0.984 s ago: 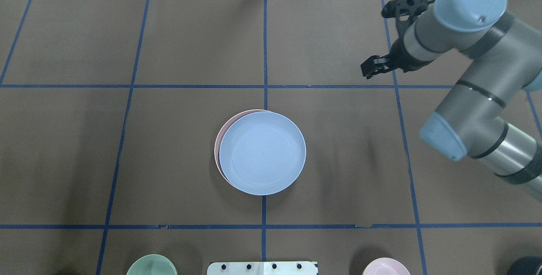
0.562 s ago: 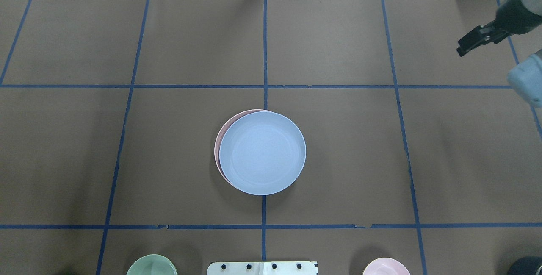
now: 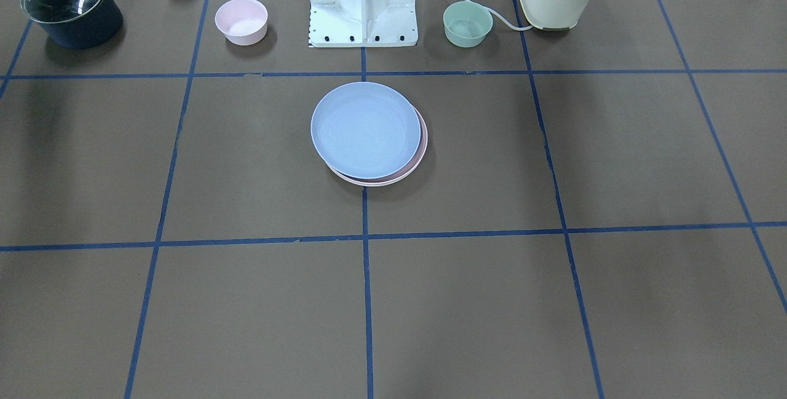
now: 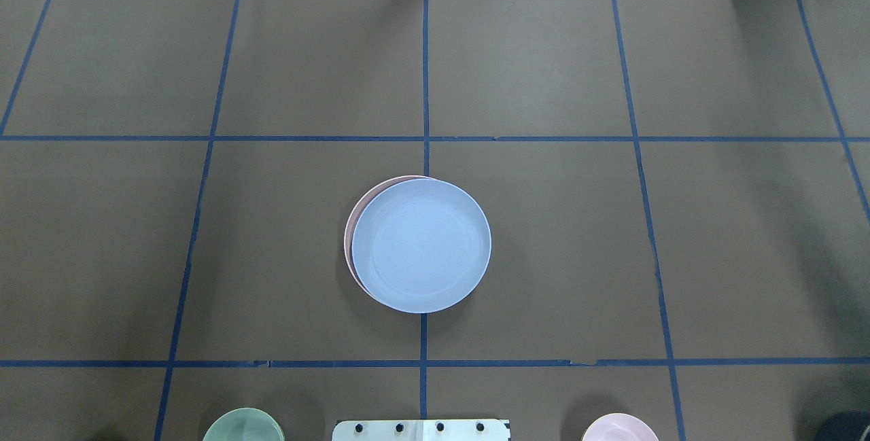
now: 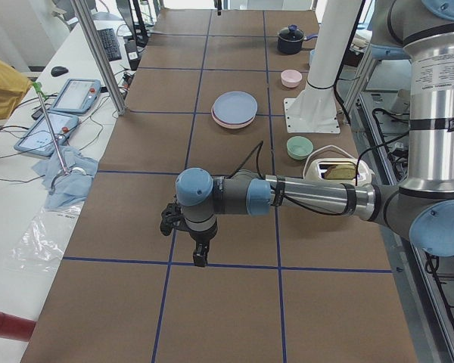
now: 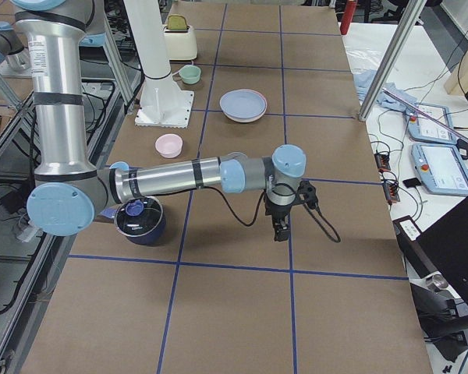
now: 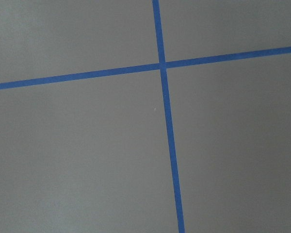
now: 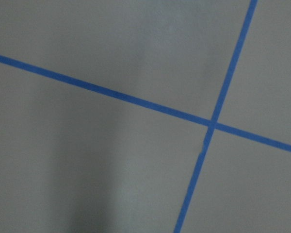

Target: Stack three plates with pink and blue

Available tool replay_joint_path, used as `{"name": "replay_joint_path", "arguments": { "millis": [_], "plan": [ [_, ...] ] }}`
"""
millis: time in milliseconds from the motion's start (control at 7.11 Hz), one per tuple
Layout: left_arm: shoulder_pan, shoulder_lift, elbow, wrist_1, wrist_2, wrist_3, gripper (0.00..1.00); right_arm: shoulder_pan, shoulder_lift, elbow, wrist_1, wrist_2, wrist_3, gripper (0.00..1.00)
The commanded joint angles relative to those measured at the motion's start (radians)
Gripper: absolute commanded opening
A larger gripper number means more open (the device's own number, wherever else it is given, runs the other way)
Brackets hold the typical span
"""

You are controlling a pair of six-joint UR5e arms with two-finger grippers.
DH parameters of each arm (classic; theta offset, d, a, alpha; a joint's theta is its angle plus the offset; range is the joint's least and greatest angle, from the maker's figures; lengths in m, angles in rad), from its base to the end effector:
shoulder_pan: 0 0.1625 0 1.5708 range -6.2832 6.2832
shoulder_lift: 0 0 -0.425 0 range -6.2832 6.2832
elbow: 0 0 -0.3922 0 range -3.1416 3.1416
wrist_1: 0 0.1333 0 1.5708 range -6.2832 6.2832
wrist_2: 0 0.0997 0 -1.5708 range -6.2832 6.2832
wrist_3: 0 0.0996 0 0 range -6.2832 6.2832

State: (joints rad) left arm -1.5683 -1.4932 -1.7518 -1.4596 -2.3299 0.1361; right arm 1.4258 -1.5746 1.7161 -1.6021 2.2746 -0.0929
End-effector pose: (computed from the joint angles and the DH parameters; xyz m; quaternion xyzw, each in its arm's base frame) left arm -0.0636 -0.4565 0.6188 0.0211 0.3699 0.0629 0.9267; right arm -0.0033 -0.4989 0.5967 0.0427 -0.3454 -0.1301 0.9284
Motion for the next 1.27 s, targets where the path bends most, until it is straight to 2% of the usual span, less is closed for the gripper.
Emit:
{"name": "replay_joint_path", "arguments": {
  "millis": [0,281,1125],
  "plan": [
    [-0.002,-0.010,-0.003,-0.002,-0.002,0.000,1.00,0.062,-0.059,0.017,0.053,0.034,-0.007,1.00],
    [0.007,-0.009,-0.002,-0.008,0.013,0.005,1.00,0.079,-0.027,0.107,-0.112,0.036,-0.005,1.00],
    [0.005,-0.004,-0.005,-0.008,0.012,0.003,1.00,0.079,-0.047,0.108,-0.113,0.031,-0.008,1.00]
  ]
}}
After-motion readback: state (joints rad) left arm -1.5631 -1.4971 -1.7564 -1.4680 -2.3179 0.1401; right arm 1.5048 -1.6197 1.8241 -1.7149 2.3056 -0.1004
